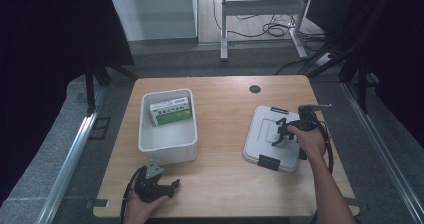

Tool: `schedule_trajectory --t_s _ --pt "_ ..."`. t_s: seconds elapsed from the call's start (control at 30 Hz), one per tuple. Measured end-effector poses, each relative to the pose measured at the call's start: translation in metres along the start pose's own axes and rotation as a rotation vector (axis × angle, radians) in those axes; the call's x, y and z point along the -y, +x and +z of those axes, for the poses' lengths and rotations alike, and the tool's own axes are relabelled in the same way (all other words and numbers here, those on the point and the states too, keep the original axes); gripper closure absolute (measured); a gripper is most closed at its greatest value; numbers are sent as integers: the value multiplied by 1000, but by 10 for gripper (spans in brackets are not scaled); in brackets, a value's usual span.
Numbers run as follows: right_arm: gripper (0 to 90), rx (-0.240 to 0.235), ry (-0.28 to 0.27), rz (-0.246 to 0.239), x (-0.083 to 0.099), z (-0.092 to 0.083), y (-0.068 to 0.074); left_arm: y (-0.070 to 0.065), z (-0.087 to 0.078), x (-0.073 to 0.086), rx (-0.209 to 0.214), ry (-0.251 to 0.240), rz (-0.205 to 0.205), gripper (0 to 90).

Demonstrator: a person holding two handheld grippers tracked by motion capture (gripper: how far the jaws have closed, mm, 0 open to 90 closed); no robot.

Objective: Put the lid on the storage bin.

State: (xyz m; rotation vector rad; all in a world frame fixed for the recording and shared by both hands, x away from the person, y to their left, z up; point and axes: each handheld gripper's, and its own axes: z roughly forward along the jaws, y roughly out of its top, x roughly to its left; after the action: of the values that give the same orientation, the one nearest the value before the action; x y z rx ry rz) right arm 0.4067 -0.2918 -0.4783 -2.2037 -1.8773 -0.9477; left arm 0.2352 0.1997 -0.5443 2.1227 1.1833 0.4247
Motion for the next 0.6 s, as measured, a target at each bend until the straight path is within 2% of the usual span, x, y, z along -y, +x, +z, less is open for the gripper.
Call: schedule_trajectory --t_s 0.1,0.17,0.2,0.4,0.6 --pt "800 -4 11 32 -1 0 0 0 0 0 0 0 0 122" --pt "812 -8 16 76 -2 0 -1 0 0 0 0 0 0 122" --pt "812 -8 16 76 -2 0 -1 0 0 0 0 0 0 122" --pt "840 8 25 148 -3 -2 -2 0 0 0 0 0 0 122" --pt "841 28 36 155 -4 -3 2 0 0 0 0 0 0 122"
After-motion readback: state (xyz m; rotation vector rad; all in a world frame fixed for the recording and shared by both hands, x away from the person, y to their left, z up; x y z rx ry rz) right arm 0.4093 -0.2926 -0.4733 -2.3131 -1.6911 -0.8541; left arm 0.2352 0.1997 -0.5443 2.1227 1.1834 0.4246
